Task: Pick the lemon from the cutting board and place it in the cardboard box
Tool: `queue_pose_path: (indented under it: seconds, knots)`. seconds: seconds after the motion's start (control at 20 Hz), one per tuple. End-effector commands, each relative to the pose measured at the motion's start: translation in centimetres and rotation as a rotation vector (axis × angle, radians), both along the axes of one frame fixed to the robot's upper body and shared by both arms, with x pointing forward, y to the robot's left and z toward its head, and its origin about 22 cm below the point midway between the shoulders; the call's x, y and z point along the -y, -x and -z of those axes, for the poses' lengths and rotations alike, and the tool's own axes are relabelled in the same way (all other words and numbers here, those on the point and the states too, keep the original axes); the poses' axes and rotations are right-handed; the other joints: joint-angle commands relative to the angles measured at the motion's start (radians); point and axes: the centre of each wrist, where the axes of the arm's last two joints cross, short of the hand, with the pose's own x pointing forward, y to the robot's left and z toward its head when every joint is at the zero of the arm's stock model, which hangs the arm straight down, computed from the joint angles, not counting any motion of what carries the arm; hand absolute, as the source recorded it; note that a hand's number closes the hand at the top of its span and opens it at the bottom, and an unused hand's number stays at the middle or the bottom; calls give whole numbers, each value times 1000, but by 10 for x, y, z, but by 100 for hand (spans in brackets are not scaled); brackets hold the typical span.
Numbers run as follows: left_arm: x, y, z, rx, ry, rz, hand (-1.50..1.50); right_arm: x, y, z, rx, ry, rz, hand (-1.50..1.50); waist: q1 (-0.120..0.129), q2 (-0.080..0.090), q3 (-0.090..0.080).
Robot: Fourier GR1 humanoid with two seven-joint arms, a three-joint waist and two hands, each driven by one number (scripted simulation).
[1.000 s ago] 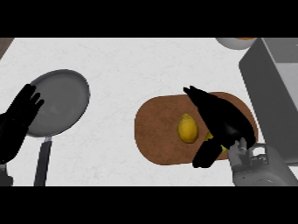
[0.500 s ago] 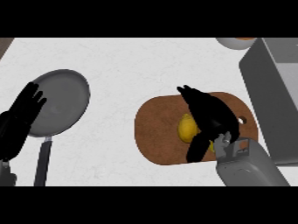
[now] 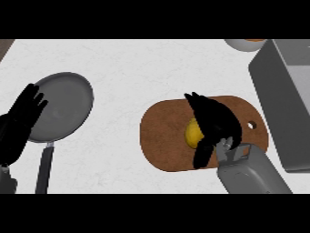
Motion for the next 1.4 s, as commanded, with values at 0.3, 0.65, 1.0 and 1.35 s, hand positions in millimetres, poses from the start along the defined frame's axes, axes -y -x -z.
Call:
queue_pose_path:
  seconds: [0.3,0.65,1.0,1.35]
  knots:
    - [-11,8,4,-9,-5,-7,0,17,-14,-1,-65,58,16,-150,0,0,0]
    - [-27,2,-2,8,-5,4,0,-4,0,30,-92,71,9,-150,-1,0,0]
    - [0,-5,9,-13,8,13,0,-12,-6,51,-90,94,22,-150,-1,1,0]
    - [12,9,10,-10,9,-8,0,10,-13,54,-32,78,4,150,0,0,0]
